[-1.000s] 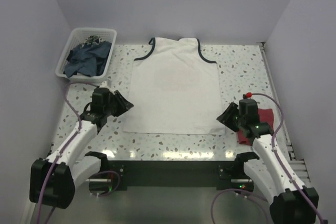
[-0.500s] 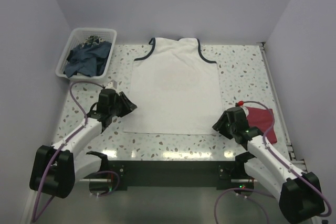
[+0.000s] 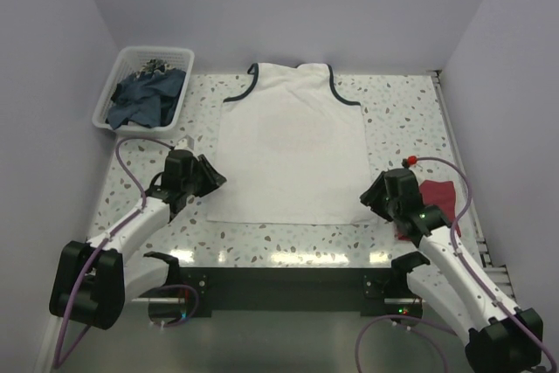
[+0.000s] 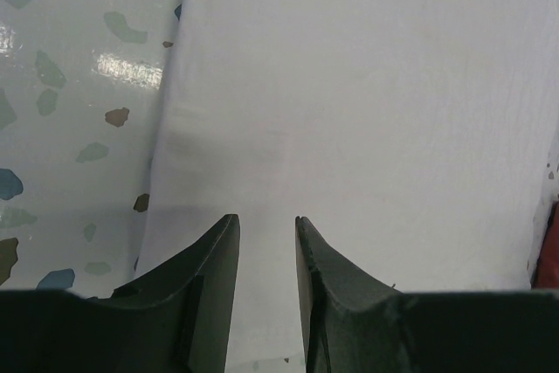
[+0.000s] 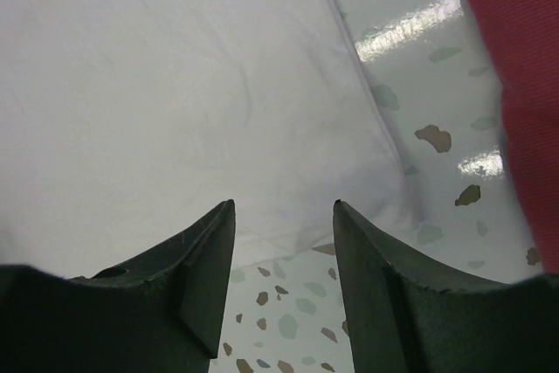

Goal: Fold and stack the tank tops
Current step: Flatten the tank top out

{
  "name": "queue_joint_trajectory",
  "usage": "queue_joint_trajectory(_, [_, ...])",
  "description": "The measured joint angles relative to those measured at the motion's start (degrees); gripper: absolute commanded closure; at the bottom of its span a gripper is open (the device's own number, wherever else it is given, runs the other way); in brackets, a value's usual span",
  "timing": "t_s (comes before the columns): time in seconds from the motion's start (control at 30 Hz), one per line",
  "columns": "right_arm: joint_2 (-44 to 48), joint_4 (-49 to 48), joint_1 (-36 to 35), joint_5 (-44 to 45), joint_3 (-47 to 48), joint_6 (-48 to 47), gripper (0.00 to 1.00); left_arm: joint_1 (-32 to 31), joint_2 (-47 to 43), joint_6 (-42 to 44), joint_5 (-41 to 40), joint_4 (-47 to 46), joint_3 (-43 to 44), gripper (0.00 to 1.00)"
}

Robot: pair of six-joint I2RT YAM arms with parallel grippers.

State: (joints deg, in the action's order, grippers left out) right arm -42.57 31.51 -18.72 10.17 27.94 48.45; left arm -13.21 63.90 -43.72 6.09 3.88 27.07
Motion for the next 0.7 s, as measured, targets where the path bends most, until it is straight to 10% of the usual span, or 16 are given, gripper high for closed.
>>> queue_joint_trajectory(0.7, [-14.5, 0.3, -9.3, 5.8, 5.0, -1.5, 0.64, 0.4, 0.0, -0.2, -2.1, 0.3, 0.2, 0.59])
